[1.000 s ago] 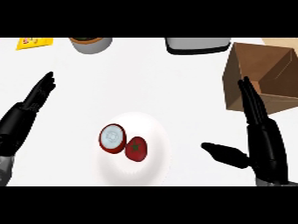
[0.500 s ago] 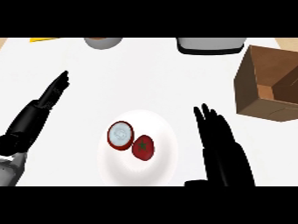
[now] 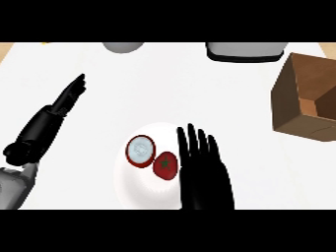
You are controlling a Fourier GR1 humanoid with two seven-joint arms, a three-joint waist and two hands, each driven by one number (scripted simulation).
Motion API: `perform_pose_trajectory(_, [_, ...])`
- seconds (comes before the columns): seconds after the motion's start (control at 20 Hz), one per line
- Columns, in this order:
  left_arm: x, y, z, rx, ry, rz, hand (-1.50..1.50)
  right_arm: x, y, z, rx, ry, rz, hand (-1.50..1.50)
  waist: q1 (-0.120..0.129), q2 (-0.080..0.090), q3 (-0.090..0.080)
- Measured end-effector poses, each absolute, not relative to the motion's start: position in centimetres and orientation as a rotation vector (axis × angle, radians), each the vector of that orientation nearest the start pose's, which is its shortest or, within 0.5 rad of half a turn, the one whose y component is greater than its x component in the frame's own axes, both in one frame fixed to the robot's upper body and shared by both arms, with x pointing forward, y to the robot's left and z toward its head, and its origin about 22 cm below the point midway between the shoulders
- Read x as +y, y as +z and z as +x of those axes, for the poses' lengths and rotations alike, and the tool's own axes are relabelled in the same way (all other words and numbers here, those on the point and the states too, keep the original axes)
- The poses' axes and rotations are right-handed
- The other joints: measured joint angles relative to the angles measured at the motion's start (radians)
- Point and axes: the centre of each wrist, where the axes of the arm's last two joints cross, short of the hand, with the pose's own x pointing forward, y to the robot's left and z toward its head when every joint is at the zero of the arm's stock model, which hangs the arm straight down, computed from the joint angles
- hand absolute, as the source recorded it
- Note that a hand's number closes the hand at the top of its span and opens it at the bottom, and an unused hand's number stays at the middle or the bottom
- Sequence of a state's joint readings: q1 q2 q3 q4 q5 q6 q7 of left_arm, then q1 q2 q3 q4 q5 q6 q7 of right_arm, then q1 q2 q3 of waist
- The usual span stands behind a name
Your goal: Pick the tomato from the plate and place it in the cardboard box
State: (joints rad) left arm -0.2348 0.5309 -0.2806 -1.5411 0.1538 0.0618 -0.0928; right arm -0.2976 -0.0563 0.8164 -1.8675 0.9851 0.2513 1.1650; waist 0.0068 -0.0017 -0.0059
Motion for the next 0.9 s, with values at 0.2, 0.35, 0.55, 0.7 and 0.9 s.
perform_pose_trajectory(0.2, [26.4,7.0,28.8,-1.751,-0.541,0.091,0.00,-3.8,10.7,19.1,-1.115,1.086,-0.861,-1.50,0.009,0.000,0.001])
perform_pose_trajectory(0.35, [26.2,6.9,28.9,-1.750,-0.544,0.085,0.00,-3.2,10.3,19.5,-1.080,1.107,-0.847,-1.50,0.012,0.000,0.001])
perform_pose_trajectory(0.55, [25.8,6.9,29.0,-1.749,-0.547,0.085,0.00,-2.9,9.9,20.5,-1.048,1.119,-0.849,-1.50,0.013,-0.001,0.002])
perform_pose_trajectory(0.7, [26.1,6.9,29.2,-1.750,-0.548,0.088,0.00,-2.6,9.3,21.4,-1.018,1.131,-0.880,-1.50,0.013,-0.001,0.002])
perform_pose_trajectory(0.9, [26.3,7.0,29.3,-1.756,-0.550,0.086,0.00,-2.2,8.8,22.4,-0.991,1.135,-0.912,-1.50,0.015,-0.001,0.002])
